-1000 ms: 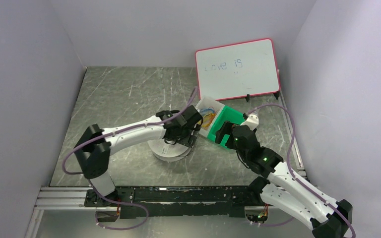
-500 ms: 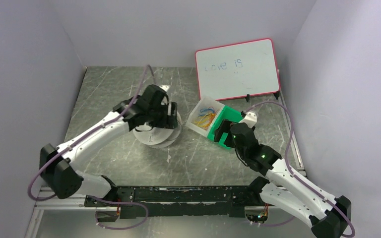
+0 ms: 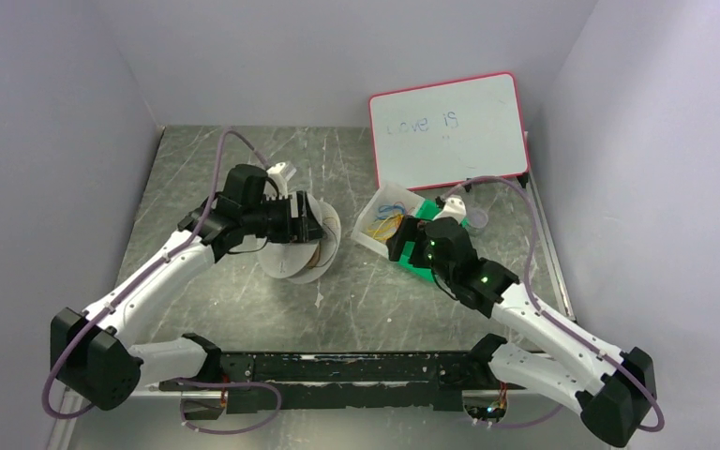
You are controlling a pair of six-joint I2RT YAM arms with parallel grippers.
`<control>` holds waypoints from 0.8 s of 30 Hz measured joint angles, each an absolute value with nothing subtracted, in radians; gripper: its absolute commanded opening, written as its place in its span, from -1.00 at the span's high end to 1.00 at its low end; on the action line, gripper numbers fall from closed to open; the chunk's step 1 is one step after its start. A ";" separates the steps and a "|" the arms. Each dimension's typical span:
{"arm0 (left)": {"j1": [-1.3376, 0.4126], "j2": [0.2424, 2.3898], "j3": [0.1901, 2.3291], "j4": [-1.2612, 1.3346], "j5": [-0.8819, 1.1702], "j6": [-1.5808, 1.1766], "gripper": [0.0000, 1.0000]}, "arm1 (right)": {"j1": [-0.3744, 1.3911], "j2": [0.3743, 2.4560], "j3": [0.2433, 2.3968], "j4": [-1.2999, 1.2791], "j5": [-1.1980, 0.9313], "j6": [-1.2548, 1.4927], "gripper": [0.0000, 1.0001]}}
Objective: Wrap the cables
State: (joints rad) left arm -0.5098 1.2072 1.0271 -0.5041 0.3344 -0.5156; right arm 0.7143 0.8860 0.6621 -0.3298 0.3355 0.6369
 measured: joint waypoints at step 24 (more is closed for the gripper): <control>-0.457 1.098 0.665 0.002 0.614 -0.810 0.86 | 0.829 1.161 0.879 -0.144 -0.007 0.660 -0.14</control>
